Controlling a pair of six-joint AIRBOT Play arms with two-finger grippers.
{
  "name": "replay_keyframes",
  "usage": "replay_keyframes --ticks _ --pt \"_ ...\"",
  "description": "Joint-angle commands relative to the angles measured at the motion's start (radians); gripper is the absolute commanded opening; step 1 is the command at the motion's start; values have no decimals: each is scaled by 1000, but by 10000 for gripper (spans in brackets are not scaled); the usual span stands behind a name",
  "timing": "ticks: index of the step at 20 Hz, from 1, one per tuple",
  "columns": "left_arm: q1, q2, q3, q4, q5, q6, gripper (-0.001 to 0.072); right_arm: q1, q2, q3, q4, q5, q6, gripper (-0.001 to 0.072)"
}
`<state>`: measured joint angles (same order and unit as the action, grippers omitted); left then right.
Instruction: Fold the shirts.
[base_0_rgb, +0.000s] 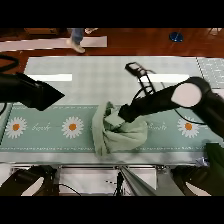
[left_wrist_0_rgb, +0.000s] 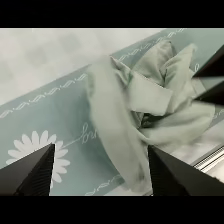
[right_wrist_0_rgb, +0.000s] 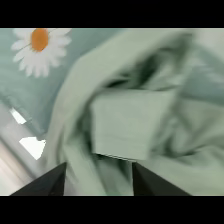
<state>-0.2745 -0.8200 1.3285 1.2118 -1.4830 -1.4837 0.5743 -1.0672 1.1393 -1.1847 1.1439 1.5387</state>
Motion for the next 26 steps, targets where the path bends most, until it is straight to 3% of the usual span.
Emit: replay_keyframes --ticks 1,3,7,9,11,14,19,26 --pt "0 0 -116 -13 -2 10 714 -139 85 104 -161 95 7 496" --pt "0 0 -235 -61 11 16 714 -286 164 124 -250 152 6 496" --pt "0 0 -493 -151 89 139 715 -585 204 104 -340 301 -92 496" --pt "0 0 -601 -150 153 213 715 -693 204 47 -332 288 -124 496" --pt "-2 -14 -670 -160 194 216 715 -758 204 -32 -303 264 -140 496" --pt "-77 -65 -689 -230 196 220 714 -783 204 -164 -236 207 -145 496" --pt "-291 -177 -689 -226 342 186 715 -783 204 -309 -149 141 -145 496" --pt "-323 -333 -644 -272 395 163 715 -783 204 -321 -143 129 -164 496"
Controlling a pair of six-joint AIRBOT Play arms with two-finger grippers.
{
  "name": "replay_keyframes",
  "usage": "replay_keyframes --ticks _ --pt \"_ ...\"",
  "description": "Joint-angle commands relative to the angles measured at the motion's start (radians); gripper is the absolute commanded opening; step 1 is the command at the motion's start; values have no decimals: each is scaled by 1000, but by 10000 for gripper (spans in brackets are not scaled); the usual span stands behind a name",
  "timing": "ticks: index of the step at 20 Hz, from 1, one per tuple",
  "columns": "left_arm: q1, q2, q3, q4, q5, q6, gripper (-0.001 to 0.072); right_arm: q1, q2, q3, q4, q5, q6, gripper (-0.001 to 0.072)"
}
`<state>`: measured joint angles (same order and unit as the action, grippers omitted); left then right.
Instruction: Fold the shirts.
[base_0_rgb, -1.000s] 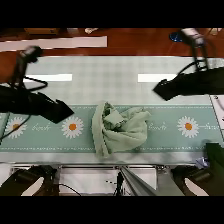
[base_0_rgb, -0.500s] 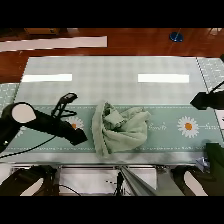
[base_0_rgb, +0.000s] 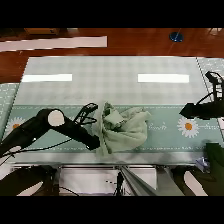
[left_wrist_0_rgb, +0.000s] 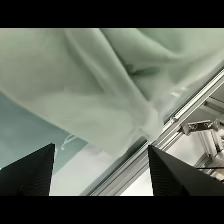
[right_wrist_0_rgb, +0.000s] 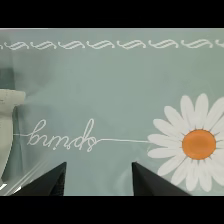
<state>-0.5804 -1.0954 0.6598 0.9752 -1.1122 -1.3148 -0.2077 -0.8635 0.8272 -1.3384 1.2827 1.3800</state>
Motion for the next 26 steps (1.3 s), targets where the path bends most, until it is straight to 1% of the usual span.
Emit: replay_keyframes --ticks 1,4,10,11,12,13,14,18,20,21,22,23,25,26 --pt "-22 -70 46 -50 26 -6 714 -1 1 -9 16 -10 -6 496" --pt "-39 -104 107 -49 57 -5 715 -1 1 -9 36 -13 -6 496" --pt "-54 -194 114 -60 55 -7 713 -1 1 -9 39 -13 -6 495" --pt "-58 -209 114 -59 54 -16 674 -1 1 -9 39 -13 -6 495" --pt "-56 -223 114 -59 46 -25 376 -1 1 -9 39 -11 -6 495" --pt "-55 -228 114 -55 33 -23 62 -1 1 -9 39 -7 -6 495" --pt "-53 -226 115 -55 19 -4 32 -1 1 -9 39 -2 -7 495" --pt "-46 -191 127 -23 -90 -2 30 -2 1 -9 0 -4 -53 497" --pt "-46 -139 127 -17 -103 -2 30 -1 -13 -9 17 6 -79 497" --pt "-45 -108 127 -17 -103 -3 30 -1 -30 -15 73 8 -92 519" --pt "-44 -80 127 -17 -103 -3 30 -1 -49 -30 150 4 -110 582" --pt "-42 -53 127 -18 -104 -4 30 -1 -74 -52 242 4 -127 594" --pt "-41 -16 127 -18 -104 -7 30 4 -129 -111 412 4 -170 594" --pt "-41 -6 127 -18 -104 -9 30 13 -154 -140 455 -3 -188 594"
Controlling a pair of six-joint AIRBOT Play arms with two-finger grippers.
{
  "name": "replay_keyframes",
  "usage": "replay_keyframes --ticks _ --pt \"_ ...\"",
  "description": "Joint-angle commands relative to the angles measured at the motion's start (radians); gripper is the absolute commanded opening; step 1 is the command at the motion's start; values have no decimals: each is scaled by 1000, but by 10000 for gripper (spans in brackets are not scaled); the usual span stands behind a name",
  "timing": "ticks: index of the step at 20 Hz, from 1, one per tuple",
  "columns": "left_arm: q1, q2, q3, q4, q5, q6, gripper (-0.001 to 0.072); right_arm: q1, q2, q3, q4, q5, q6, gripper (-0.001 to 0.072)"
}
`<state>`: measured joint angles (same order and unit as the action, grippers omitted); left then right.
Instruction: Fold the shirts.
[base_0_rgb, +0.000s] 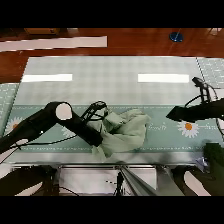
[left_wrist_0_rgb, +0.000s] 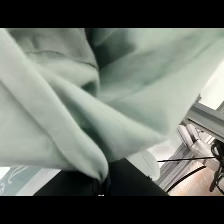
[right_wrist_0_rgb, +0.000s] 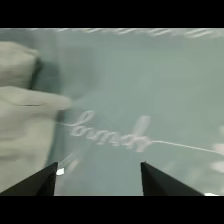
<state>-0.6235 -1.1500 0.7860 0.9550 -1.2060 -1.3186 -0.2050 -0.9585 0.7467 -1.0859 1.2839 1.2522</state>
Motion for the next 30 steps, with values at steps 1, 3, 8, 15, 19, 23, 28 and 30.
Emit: replay_keyframes --ticks 1,3,8,15,19,23,28,30 --pt "2 53 1 2 -10 -15 30 28 -85 -84 215 -18 -66 594" --pt "2 55 1 2 -10 -14 30 76 -127 -113 215 -66 -65 594" --pt "2 56 1 2 -10 -14 30 171 -180 -114 217 -275 -56 593" --pt "2 56 1 2 -10 -10 30 176 -277 -114 229 -353 -97 591" --pt "2 56 1 3 -9 -10 30 176 -357 -114 441 -327 -269 569" --pt "2 56 1 6 -6 -10 31 237 -379 -114 534 -323 -345 527" --pt "2 56 1 6 -6 -10 31 352 -378 -113 533 -321 -351 59" --pt "2 56 1 6 -6 -10 30 341 -358 -90 533 -262 -354 23"
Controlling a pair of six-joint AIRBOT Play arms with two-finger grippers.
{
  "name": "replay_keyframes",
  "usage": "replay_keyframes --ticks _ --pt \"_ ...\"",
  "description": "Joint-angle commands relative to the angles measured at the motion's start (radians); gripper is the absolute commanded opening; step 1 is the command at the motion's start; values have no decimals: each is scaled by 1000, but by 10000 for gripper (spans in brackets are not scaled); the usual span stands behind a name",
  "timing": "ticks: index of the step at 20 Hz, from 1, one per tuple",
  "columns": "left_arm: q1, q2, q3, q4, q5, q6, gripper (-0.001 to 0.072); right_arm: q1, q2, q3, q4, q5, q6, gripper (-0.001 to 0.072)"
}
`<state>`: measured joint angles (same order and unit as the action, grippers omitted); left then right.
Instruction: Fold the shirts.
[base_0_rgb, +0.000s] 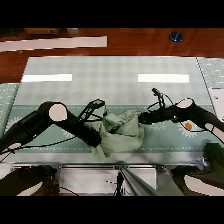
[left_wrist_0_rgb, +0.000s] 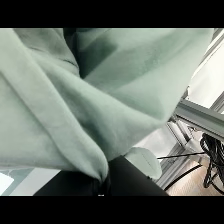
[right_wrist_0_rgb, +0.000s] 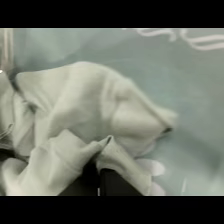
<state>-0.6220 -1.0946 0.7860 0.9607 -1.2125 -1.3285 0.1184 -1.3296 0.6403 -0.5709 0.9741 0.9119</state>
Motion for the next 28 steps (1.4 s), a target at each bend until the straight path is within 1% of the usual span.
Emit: replay_keyframes --ticks 1,3,5,8,11,14,16,17,19,22,25,27,28 --pt "1 1 1 1 1 0 30 6 41 36 14 76 -16 23" --pt "1 3 4 1 1 0 29 -24 124 82 11 108 -12 23" --pt "0 14 34 11 -1 -1 29 -61 230 137 6 123 16 22" --pt "1 55 150 66 -16 -23 29 -116 380 228 -94 129 93 22" --pt "1 112 331 195 -102 -71 29 -169 494 320 -203 153 164 21" --pt "0 166 561 370 -209 -132 29 -206 578 433 -225 169 201 21" --pt "0 194 718 451 -220 -171 30 -211 616 537 -232 163 224 21" --pt "0 200 801 462 -220 -177 30 -211 628 599 -233 161 239 21" --pt "-1 201 949 457 -219 -182 30 -211 636 726 -233 157 268 21" --pt "-2 201 1114 433 -206 -203 30 -211 636 904 -233 132 315 21" --pt "-2 201 1209 296 -136 -203 31 -211 636 1040 -234 107 357 20" --pt "-2 201 1223 163 -88 -196 30 -211 636 1095 -240 122 393 21" --pt "-2 197 1222 109 -90 -183 30 -211 636 1110 -244 138 412 21"
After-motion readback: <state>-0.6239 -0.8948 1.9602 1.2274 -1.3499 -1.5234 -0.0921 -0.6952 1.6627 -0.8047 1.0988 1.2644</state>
